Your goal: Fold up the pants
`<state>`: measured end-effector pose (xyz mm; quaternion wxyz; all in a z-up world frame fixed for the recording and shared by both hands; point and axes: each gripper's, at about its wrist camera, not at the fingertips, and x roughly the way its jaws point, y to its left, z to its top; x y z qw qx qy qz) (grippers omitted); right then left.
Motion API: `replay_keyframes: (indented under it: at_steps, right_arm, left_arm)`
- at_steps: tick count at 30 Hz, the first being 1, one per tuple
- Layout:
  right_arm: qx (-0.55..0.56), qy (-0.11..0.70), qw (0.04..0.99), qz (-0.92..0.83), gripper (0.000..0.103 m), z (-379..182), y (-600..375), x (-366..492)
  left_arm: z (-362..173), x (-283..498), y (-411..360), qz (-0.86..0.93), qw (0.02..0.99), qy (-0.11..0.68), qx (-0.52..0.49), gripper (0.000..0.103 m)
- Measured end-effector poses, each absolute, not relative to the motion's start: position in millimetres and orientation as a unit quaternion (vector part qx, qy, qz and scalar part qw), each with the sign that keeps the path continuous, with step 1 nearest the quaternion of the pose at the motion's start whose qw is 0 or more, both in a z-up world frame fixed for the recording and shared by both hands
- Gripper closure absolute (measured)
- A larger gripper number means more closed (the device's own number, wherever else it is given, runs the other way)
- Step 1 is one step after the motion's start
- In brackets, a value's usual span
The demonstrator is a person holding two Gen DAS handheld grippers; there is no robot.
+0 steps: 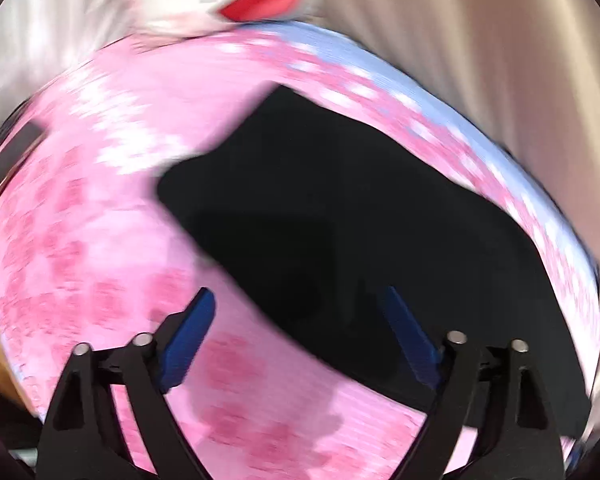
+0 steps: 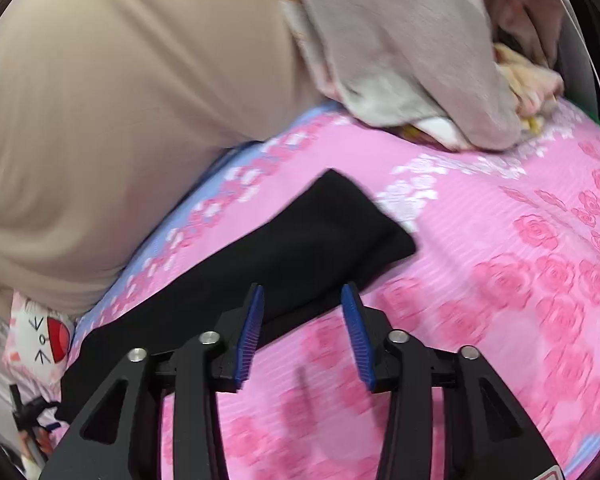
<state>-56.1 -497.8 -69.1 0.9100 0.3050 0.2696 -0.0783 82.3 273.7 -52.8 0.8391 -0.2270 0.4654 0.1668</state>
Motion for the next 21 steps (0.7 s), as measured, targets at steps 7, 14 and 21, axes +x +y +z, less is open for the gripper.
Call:
replay_keyframes:
  at_steps: [7, 14, 21]
  right_arm:
    - [0.269, 0.299, 0.915, -0.008, 0.052, -62.9, -413.7, -20.8]
    - [0.241, 0.307, 0.920, 0.014, 0.052, -46.6, -358.1, 1.4]
    - [0.200, 0.310, 0.927, -0.073, 0.041, -35.0, -379.5, -12.4]
  left_arm:
    - [-82.2, 86.4, 324.9, 0.138, 0.811, 0.462, -0.330, 0.015]
    - [-73.8, 105.6, 333.1, 0.090, 0.826, 0.458, -0.316, 0.090]
    - [-54.1, 96.1, 345.4, 0.059, 0.829, 0.476, -0.286, 0.090]
